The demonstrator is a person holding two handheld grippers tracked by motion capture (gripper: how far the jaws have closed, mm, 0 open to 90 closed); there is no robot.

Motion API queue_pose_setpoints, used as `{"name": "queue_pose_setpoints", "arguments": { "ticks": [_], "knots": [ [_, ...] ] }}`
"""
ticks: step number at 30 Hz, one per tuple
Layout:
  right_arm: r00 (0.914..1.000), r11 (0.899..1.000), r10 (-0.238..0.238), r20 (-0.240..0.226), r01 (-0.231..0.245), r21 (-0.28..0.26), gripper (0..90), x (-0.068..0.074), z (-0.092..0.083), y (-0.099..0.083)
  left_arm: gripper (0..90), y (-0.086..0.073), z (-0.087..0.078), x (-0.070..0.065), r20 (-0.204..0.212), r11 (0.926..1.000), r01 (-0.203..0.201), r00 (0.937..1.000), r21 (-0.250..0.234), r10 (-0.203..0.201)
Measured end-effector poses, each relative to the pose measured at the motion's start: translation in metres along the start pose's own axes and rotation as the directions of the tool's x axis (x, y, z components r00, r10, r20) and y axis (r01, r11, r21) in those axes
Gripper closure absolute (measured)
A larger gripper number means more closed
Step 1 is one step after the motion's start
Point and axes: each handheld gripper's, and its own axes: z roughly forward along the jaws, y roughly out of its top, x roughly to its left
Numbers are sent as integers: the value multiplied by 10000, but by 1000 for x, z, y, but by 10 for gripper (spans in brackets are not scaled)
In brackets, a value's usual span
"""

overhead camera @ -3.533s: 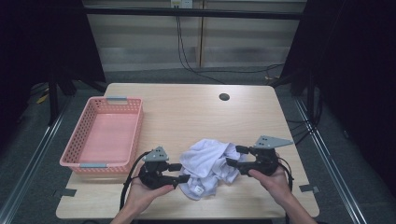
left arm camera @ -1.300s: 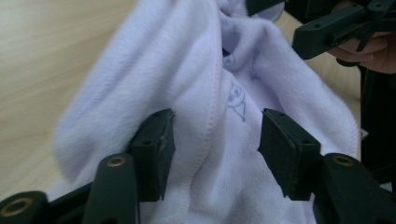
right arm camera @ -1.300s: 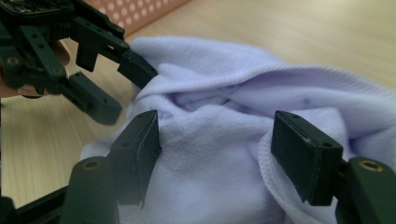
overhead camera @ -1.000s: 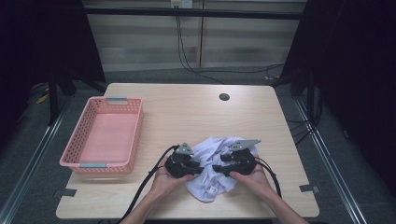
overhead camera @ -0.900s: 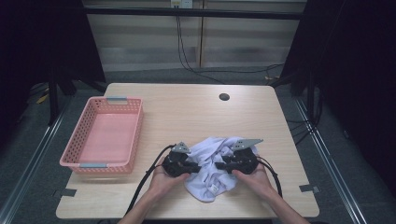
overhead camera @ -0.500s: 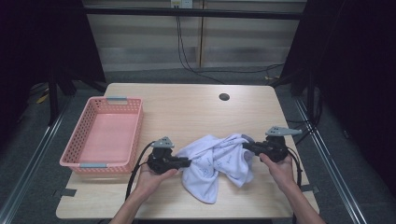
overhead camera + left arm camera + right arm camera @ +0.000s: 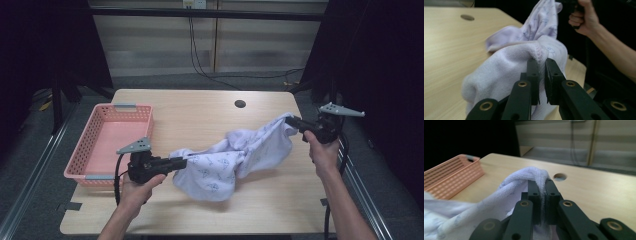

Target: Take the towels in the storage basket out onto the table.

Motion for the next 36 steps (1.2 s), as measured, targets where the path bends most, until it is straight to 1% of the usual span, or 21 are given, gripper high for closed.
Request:
{"name": "queue_pose_setpoints", "arguments": {
  "ticks": [2, 4, 5, 6, 7, 8, 9, 10, 11, 13, 16, 19, 21, 22, 24, 26, 28, 30, 32, 34, 36],
  "knots": [
    [9998, 10000, -52, 177, 52, 15, 862, -6, 3, 8, 833, -4, -4, 3, -262, 9998, 131, 9996, 154, -127],
    [9992, 9996, -122, 379, 112, 271, 843, -14, 12, 5, 818, -17, 1, 10, -595, 9963, 314, 9979, 797, -267],
    [9994, 9983, -172, 294, 155, 565, 794, -17, 19, -1, 810, -26, 7, 14, -667, 9932, 450, 9971, 1070, -380],
    [9988, 9963, -270, 406, 236, 825, 724, -18, 26, -7, 792, -34, 12, 17, -752, 9892, 532, 9962, 1364, -433],
    [9976, 9938, -400, 557, 339, 1062, 683, -18, 31, -15, 744, -40, 16, 20, -954, 9857, 626, 9943, 1563, -480],
    [9978, 9915, -433, 511, 367, 1247, 643, -18, 36, -22, 675, -42, 19, 22, -1104, 9824, 755, 9922, 1706, -571],
    [9971, 9901, -400, 652, 307, 1368, 596, -18, 38, -27, 658, -43, 20, 23, -1136, 9801, 714, 9922, 1850, -509],
    [9963, 9890, -444, 742, 334, 1439, 561, -17, 38, -31, 634, -41, 20, 22, -1194, 9785, 479, 9926, 2007, -241],
    [9961, 9887, -506, 720, 398, 1448, 540, -17, 37, -32, 596, -39, 19, 20, -1244, 9792, 398, 9921, 1991, -151],
    [9952, 9929, -465, 861, 367, 1130, 501, -17, 27, -32, 557, -35, 15, 19, -1306, 9848, 363, 9913, 1700, -139],
    [9976, 9933, -349, 601, 280, 1119, 464, -14, 14, -31, 519, -32, 12, 20, -1252, 9895, 479, 9917, 1367, -307],
    [9980, 9901, -595, 206, 564, 1284, 453, 3, 6, -41, 520, -33, 16, 22, -1278, 9864, 518, 9913, 1559, -318],
    [9980, 9866, -623, -114, 633, 1506, 449, 18, 4, -52, 539, -35, 24, 24, -1180, 9799, 431, 9928, 1950, -202],
    [9975, 9844, -658, -242, 689, 1619, 439, 25, 4, -58, 558, -37, 28, 26, -1409, 9743, 299, 9900, 2235, 20],
    [9956, 9784, -711, -616, 817, 1900, 438, 38, 4, -70, 646, -39, 34, 31, -1380, 9709, 404, 9904, 2360, -77],
    [9928, 9709, -826, -865, 998, 2175, 434, 51, 3, -81, 766, -42, 38, 38, -1639, 9705, 591, 9863, 2339, -206],
    [9916, 9672, -637, -1128, 891, 2377, 435, 60, 5, -92, 812, -45, 42, 43, -1784, 9652, 618, 9838, 2542, -160],
    [9865, 9638, -481, -1563, 869, 2519, 443, 67, 11, -104, 820, -49, 47, 49, -1868, 9564, 680, 9823, 2841, -143],
    [9803, 9561, -611, -1876, 1114, 2709, 453, 79, 18, -111, 819, -55, 54, 54, -2025, 9472, 743, 9792, 3120, -101],
    [9678, 9479, -644, -2435, 1356, 2883, 466, 92, 26, -114, 801, -59, 59, 56, -2135, 9342, 643, 9769, 3508, 130],
    [9553, 9451, -530, -2908, 1421, 2943, 454, 104, 34, -117, 793, -62, 61, 57, -2053, 9378, 777, 9787, 3383, -71]
  ]
}}
